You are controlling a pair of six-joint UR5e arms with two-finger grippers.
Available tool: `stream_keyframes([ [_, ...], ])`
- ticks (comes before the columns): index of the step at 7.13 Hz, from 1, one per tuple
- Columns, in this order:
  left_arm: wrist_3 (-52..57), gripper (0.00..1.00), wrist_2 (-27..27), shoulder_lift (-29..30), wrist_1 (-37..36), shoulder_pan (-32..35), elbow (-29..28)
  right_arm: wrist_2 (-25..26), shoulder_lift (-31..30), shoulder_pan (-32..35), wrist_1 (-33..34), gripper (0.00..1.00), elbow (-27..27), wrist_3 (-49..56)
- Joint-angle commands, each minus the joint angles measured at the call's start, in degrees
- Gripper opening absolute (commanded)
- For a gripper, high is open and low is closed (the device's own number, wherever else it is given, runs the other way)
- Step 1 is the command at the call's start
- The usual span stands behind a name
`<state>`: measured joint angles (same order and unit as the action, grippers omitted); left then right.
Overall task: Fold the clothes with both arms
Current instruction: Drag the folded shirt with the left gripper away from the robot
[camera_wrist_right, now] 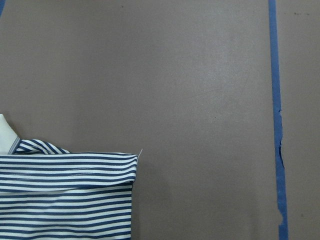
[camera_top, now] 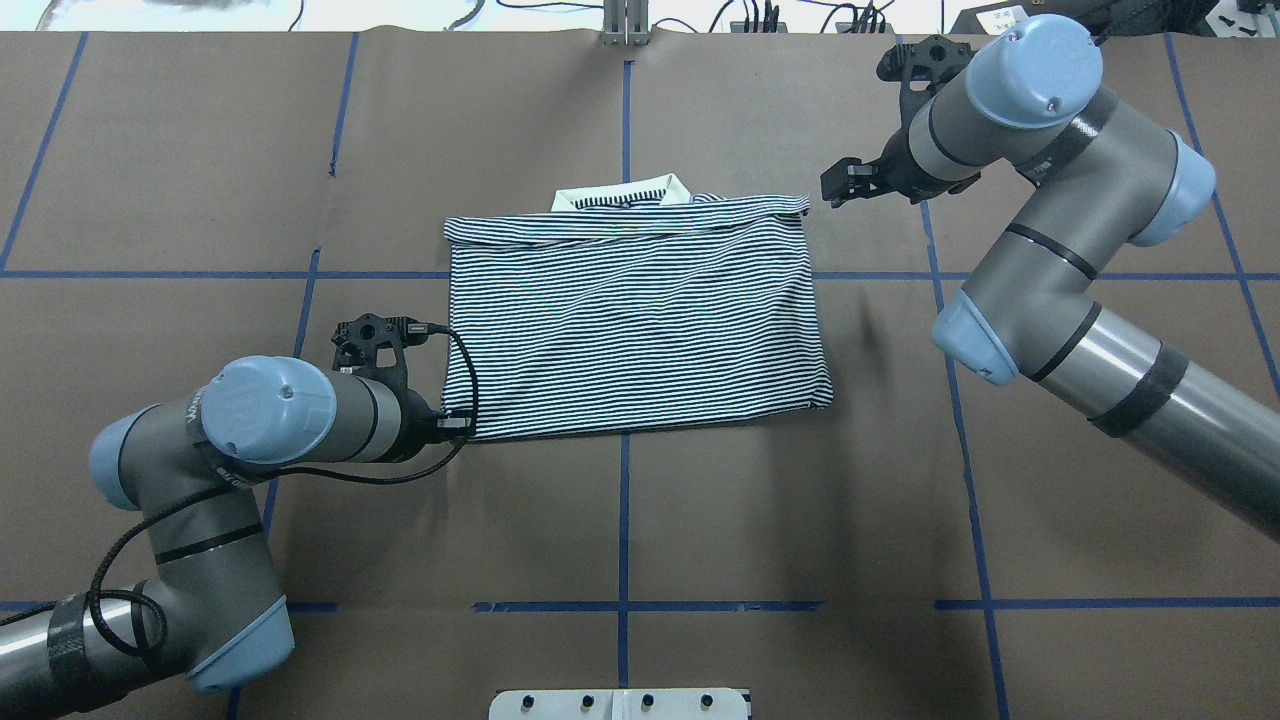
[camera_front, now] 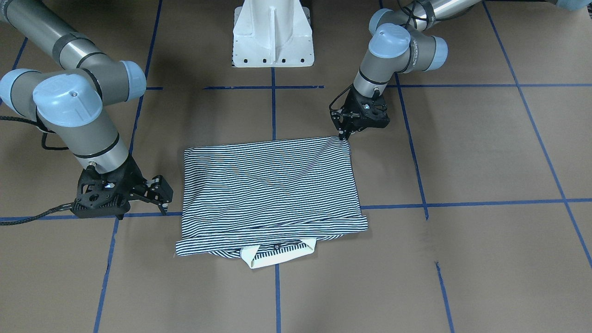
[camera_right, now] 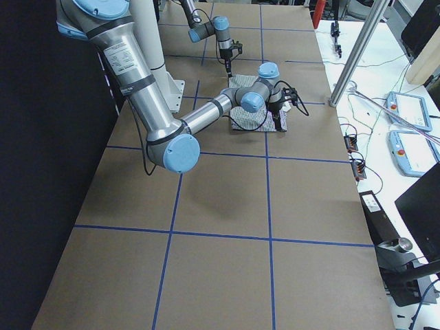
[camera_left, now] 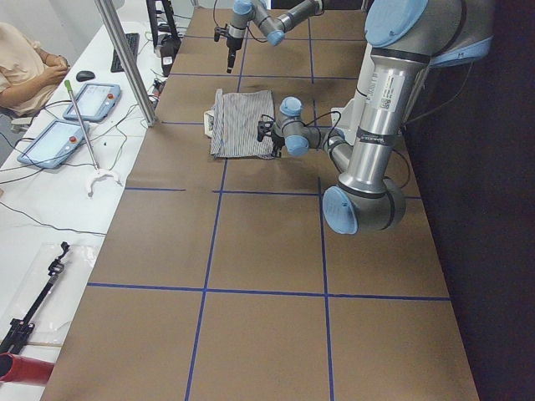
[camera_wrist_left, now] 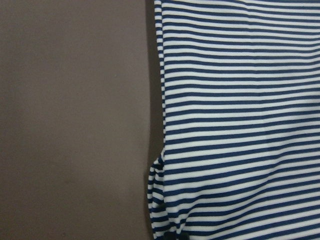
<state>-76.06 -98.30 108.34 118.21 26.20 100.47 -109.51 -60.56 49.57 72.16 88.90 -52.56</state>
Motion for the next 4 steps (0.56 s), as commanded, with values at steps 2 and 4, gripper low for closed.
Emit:
stream_keyframes([
  [2,13.60,0.00,0.13,-0.15,0.09,8.74,-3.58,0.09,0.00,-0.09,0.00,1.00,-0.12,-0.26],
  [4,23.89,0.00,0.13,3.26,0.61,18.32,-11.56,0.09,0.09,-0.26,0.00,1.00,-0.13,-0.53],
])
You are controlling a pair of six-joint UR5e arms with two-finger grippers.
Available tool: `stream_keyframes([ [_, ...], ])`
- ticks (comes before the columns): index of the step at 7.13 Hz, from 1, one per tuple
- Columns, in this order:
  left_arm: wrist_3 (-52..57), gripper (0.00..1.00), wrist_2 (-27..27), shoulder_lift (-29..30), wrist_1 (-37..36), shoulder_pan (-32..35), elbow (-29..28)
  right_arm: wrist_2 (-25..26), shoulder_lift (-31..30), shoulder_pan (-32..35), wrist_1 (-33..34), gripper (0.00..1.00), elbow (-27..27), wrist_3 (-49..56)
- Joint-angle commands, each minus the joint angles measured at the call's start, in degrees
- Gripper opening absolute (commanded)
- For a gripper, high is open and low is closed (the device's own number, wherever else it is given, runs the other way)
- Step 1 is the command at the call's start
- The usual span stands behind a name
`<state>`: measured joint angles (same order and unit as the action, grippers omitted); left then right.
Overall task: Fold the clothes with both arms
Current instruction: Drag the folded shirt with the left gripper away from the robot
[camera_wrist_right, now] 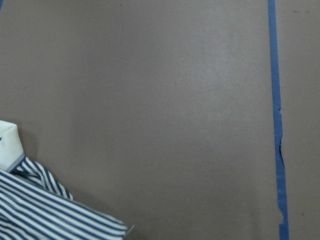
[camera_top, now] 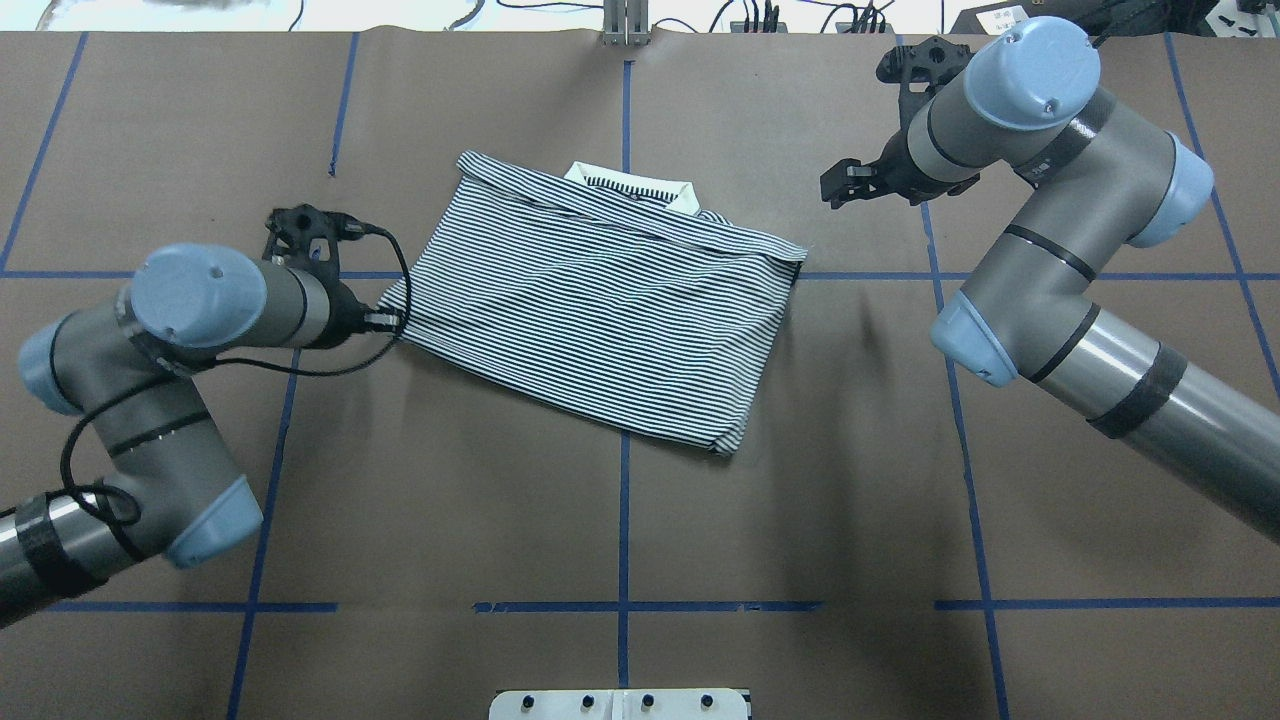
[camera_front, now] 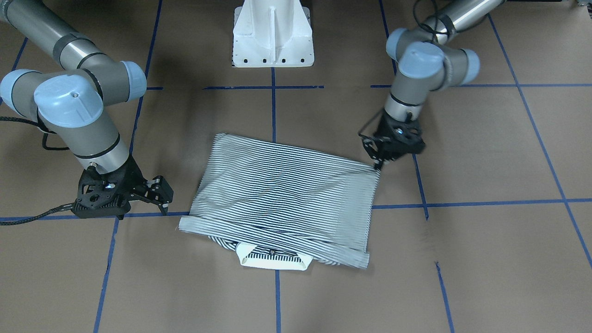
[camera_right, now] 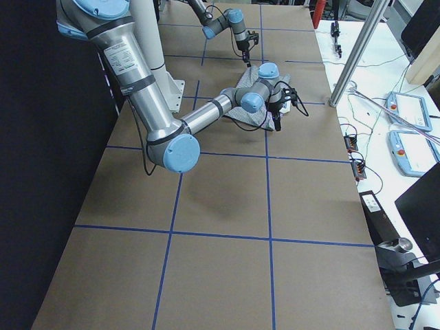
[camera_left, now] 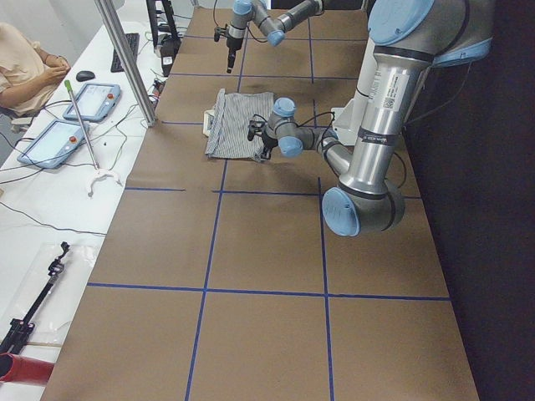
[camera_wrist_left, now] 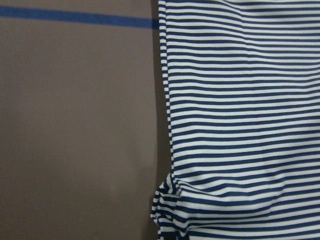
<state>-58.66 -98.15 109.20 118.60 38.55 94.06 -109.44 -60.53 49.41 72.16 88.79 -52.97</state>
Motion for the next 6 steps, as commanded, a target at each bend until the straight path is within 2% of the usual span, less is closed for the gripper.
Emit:
stream_keyframes([
  [1,8.89,0.00,-0.03,8.16,0.31,9.76,-12.43,0.01,0.06,-0.11,0.00,1.00,-0.02,-0.20],
  [2,11.52,0.00,-0.03,14.14,3.88,12.75,-21.72,0.01,0.06,-0.11,0.09,1.00,-0.10,-0.21],
  [3,13.29,0.00,-0.03,19.16,12.01,13.83,-33.30,0.01,0.15,-0.02,0.09,1.00,-0.11,-0.21],
  [4,14.09,0.00,-0.03,20.60,16.88,14.01,-38.64,0.10,0.15,-0.02,0.00,1.00,-0.11,-0.21],
  [5,14.45,0.00,-0.03,20.27,17.19,14.19,-38.78,0.88,0.24,-0.02,0.09,1.00,-0.02,-0.29],
  [6,15.58,0.15,-0.12,19.83,17.36,14.54,-38.61,1.59,0.24,-0.54,0.00,1.00,-0.10,-1.08],
])
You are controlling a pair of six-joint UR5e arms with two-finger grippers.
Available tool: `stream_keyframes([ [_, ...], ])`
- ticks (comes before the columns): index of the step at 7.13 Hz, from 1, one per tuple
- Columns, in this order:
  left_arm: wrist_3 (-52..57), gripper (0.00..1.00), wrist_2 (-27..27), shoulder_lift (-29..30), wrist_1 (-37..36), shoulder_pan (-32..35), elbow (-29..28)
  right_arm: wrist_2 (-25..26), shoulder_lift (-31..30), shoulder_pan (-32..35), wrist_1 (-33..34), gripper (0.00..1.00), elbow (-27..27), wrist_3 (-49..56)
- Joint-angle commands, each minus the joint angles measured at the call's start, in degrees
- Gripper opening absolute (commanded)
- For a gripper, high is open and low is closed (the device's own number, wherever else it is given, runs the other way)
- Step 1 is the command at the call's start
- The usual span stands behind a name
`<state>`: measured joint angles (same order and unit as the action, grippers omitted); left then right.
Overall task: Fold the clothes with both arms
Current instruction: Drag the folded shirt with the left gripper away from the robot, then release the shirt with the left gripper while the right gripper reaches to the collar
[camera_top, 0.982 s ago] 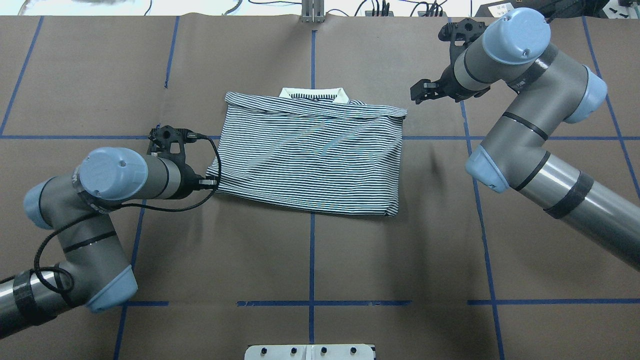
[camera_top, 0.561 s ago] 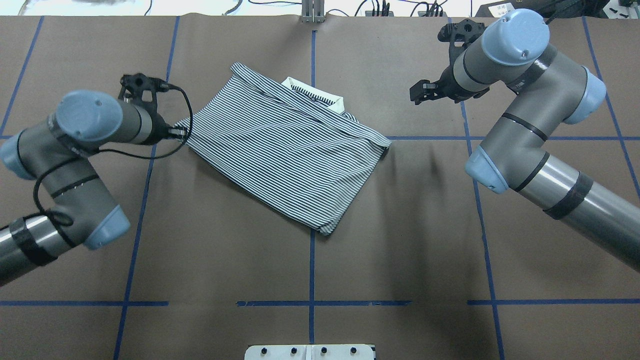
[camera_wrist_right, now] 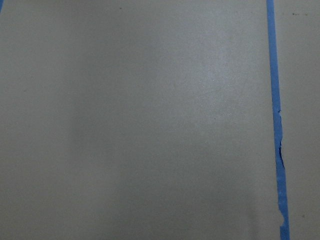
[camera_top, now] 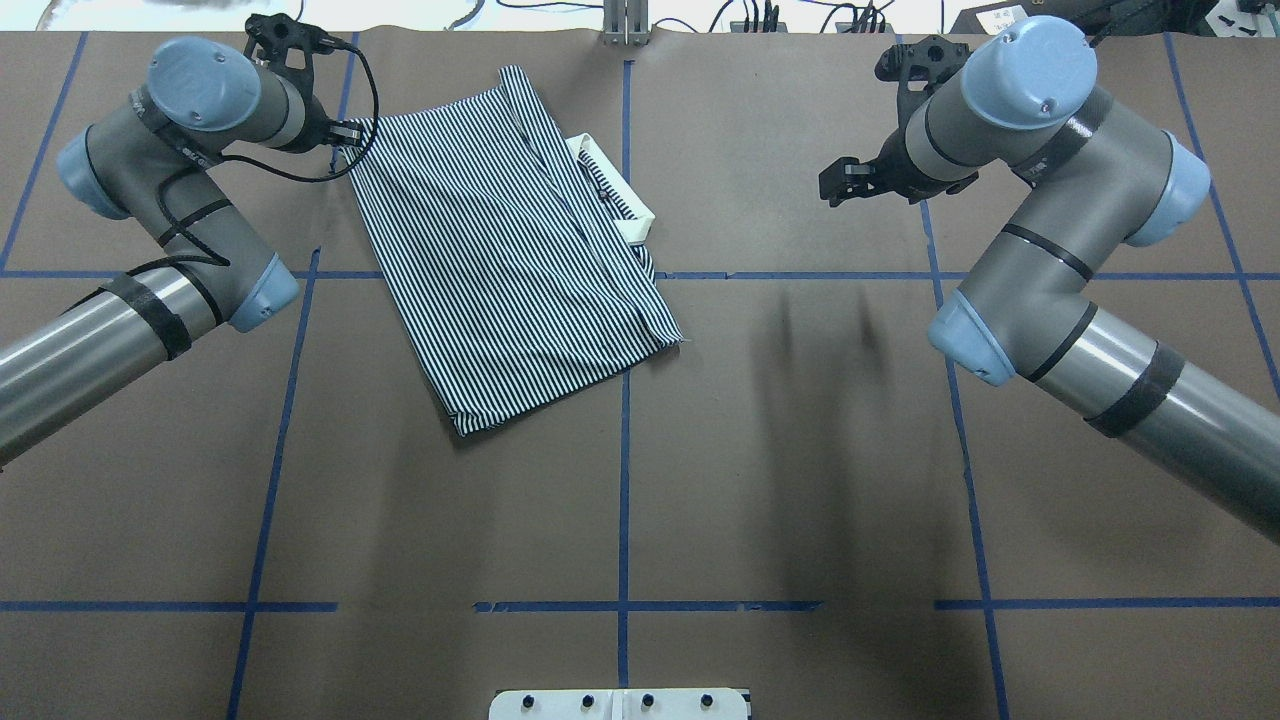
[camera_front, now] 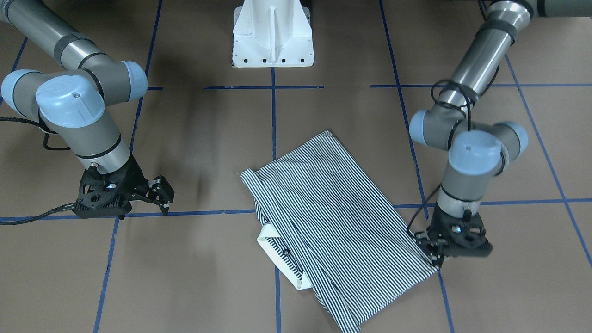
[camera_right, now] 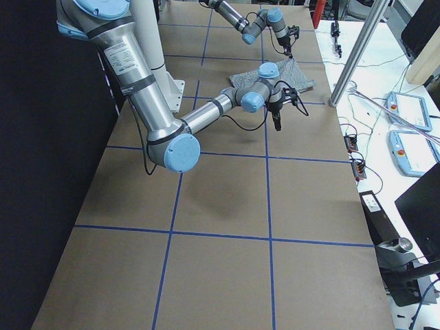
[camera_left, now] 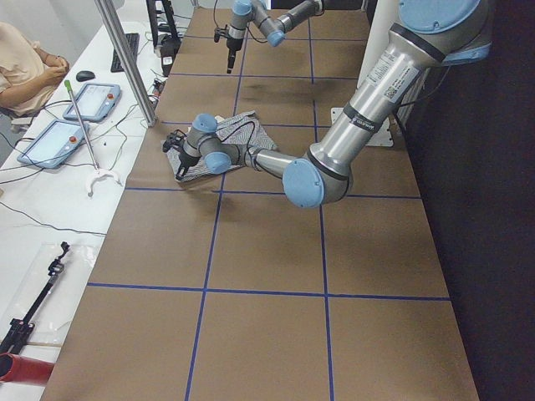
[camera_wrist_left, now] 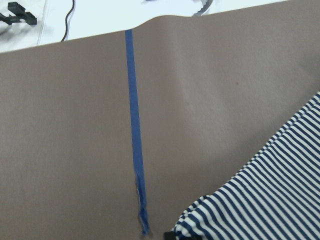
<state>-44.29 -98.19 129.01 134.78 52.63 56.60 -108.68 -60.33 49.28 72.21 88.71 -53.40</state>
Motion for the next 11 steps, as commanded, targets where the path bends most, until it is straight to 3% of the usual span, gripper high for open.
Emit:
stream_keyframes([
  [1,7.14,0.99,-0.24,-1.56,2.23,0.72,-0.53,2.32,0.73,-2.32,-0.22,1.00,-0.37,-4.40],
  [3,8.35,1.00,-2.95,-3.14,3.82,1.78,2.09,9.50,9.38,-7.50,-0.58,0.95,-6.48,-21.83],
  [4,8.34,1.00,-3.23,-4.63,4.08,1.78,4.11,13.72,14.23,-9.62,-0.58,0.87,-11.23,-28.19],
  [6,8.08,1.00,-3.23,-4.74,4.26,1.69,4.48,20.66,20.75,-13.05,-6.86,0.64,-21.24,-40.68],
  [7,7.82,1.00,-3.23,-4.74,4.26,1.69,4.48,23.31,23.04,-14.46,-9.69,0.59,-25.47,-44.30],
  [9,7.47,1.00,-3.14,-4.65,4.26,1.60,4.48,25.17,26.56,-15.52,-9.89,0.60,-30.50,-45.12],
  [11,7.47,1.00,-3.14,-4.74,4.26,1.60,4.57,25.98,26.84,-16.32,-9.98,0.60,-31.13,-45.48],
])
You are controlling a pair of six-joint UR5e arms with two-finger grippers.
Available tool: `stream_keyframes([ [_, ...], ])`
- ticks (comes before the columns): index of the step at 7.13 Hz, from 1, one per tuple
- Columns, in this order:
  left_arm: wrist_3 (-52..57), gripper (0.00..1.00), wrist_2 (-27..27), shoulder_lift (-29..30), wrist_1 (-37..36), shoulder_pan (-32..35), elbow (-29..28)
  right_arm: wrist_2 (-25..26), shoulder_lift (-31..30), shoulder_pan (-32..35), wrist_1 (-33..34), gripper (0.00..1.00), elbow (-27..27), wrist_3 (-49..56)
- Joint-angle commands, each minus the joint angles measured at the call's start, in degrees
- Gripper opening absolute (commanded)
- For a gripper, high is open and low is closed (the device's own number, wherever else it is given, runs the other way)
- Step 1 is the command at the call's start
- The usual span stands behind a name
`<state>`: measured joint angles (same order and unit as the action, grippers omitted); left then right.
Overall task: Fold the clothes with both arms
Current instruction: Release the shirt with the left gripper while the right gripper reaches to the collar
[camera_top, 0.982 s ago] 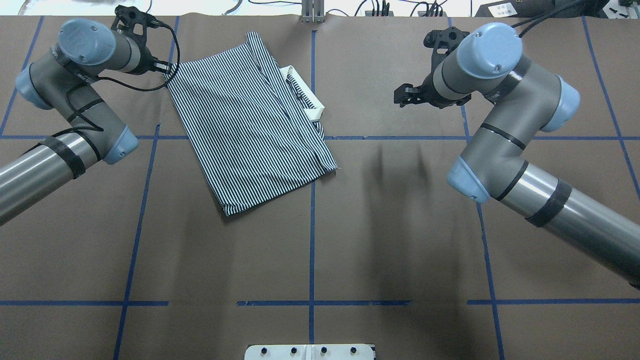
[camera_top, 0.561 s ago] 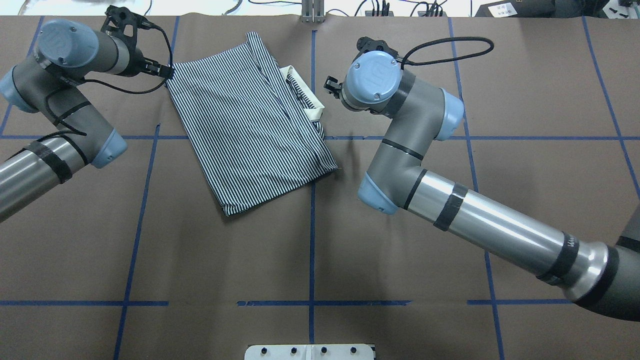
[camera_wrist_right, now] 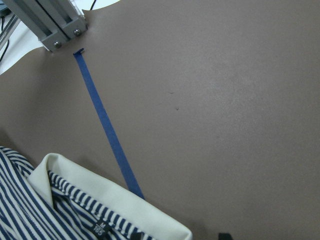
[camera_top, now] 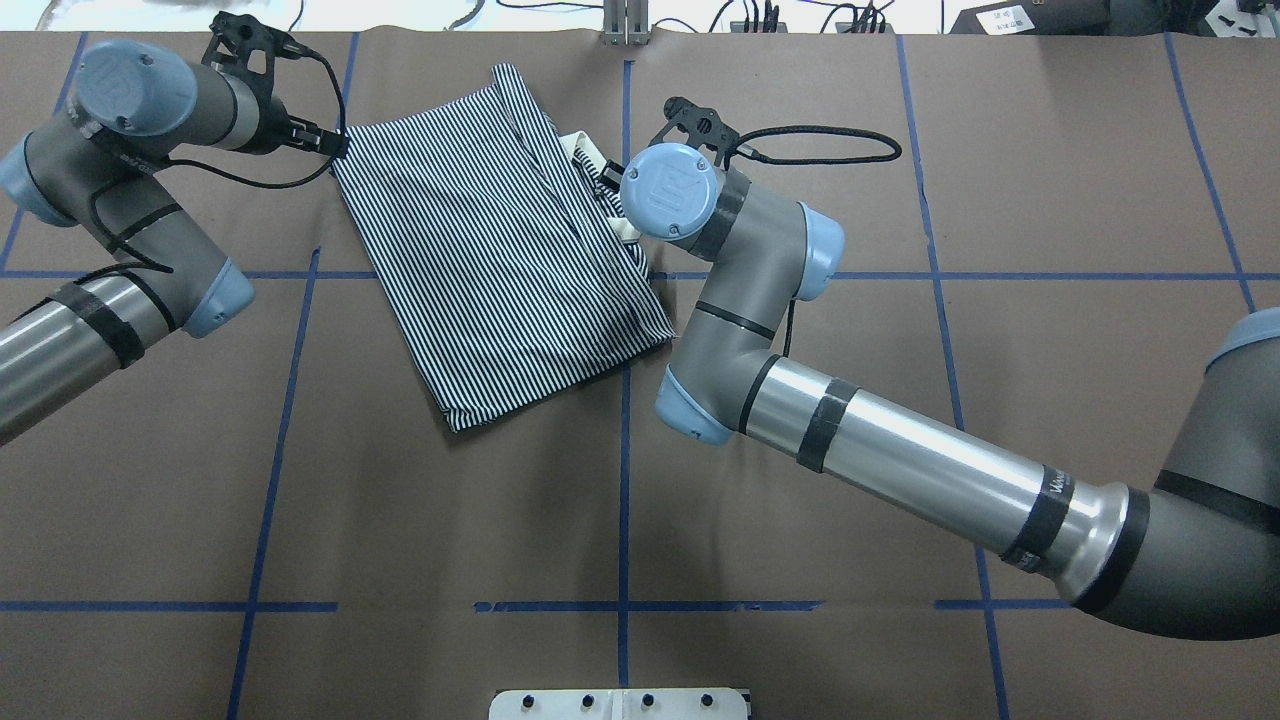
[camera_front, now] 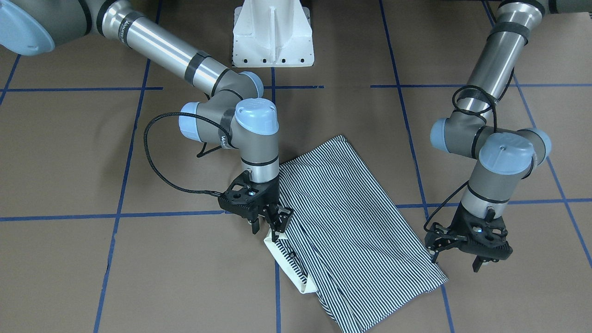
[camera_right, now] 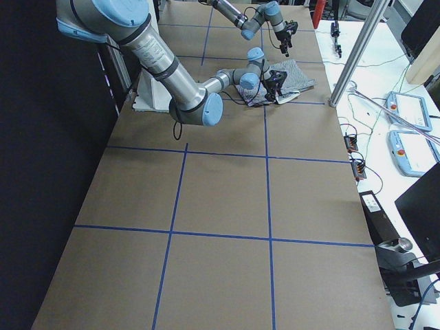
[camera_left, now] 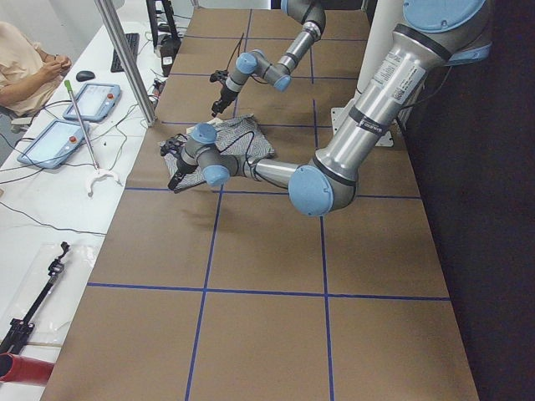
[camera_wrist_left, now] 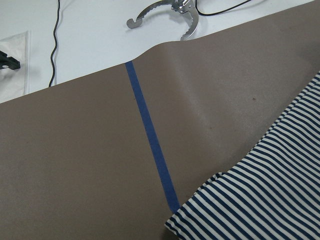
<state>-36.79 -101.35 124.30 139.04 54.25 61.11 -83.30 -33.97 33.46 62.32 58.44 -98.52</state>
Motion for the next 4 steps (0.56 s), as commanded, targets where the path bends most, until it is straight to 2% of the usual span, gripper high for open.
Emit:
stream_keyframes([
  [1,-0.04,1.00,0.01,-0.03,0.00,-0.02,-0.02,2.07,1.35,-0.85,-0.18,0.60,-2.35,-2.18],
  [3,-0.12,1.00,0.01,-0.11,0.09,-0.02,0.06,2.52,2.50,-1.29,-1.84,0.59,-4.90,-3.16],
  [4,-0.12,1.00,0.01,-0.11,0.18,-0.02,0.15,3.57,2.85,-1.55,-2.20,0.53,-6.04,-3.95],
])
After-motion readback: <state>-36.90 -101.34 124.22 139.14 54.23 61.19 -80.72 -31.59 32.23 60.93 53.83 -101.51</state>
